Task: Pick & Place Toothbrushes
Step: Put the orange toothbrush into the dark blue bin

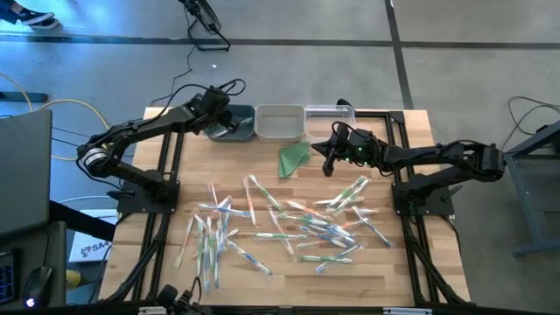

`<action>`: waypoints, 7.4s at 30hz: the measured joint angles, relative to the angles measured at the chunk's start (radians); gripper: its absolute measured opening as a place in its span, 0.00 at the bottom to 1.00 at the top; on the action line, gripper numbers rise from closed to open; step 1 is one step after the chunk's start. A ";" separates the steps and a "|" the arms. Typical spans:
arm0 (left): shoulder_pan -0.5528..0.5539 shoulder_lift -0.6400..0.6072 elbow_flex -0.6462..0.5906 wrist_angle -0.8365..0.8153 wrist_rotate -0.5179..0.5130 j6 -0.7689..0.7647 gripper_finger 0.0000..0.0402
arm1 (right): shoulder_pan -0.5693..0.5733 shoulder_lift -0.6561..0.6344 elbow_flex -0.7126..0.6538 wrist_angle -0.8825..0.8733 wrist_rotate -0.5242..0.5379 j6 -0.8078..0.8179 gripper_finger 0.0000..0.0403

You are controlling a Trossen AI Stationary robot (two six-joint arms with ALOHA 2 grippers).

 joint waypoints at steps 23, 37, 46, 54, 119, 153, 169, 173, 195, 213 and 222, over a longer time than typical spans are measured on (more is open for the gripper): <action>-0.004 -0.133 -0.317 0.552 0.552 0.090 0.00 | 0.000 0.000 0.000 -0.043 0.000 -0.002 0.01; -0.185 -0.358 -0.417 0.592 0.551 0.171 0.01 | -0.002 0.000 0.000 -0.008 0.000 -0.011 0.01; -0.306 -0.582 -0.417 0.441 0.547 0.257 0.01 | 0.006 0.000 0.000 -0.004 -0.007 -0.001 0.01; -0.383 -0.706 -0.475 0.390 0.450 0.256 0.01 | 0.038 0.000 0.000 0.047 -0.010 -0.037 0.01; -0.406 -0.726 -0.540 0.381 0.465 0.216 0.01 | 0.441 -0.107 0.278 -0.672 0.019 0.114 0.01; -0.406 -0.726 -0.540 0.381 0.464 0.220 0.01 | 0.394 0.203 0.278 -0.323 0.089 -0.002 0.10; -0.406 -0.726 -0.540 0.380 0.464 0.220 0.01 | 0.358 0.412 0.278 -0.325 -0.116 0.024 0.40; -0.406 -0.726 -0.540 0.379 0.464 0.220 0.01 | 0.358 0.415 0.278 -0.329 -0.116 0.041 0.40; -0.406 -0.726 -0.540 0.378 0.464 0.215 0.01 | 0.384 0.511 0.279 -0.339 -0.155 0.077 0.40; -0.406 -0.727 -0.540 0.347 0.464 0.215 0.01 | 0.383 0.509 0.278 -0.326 -0.106 0.073 0.19; -0.406 -0.726 -0.540 0.347 0.464 0.216 0.01 | 0.383 0.509 0.278 -0.325 -0.108 0.073 0.04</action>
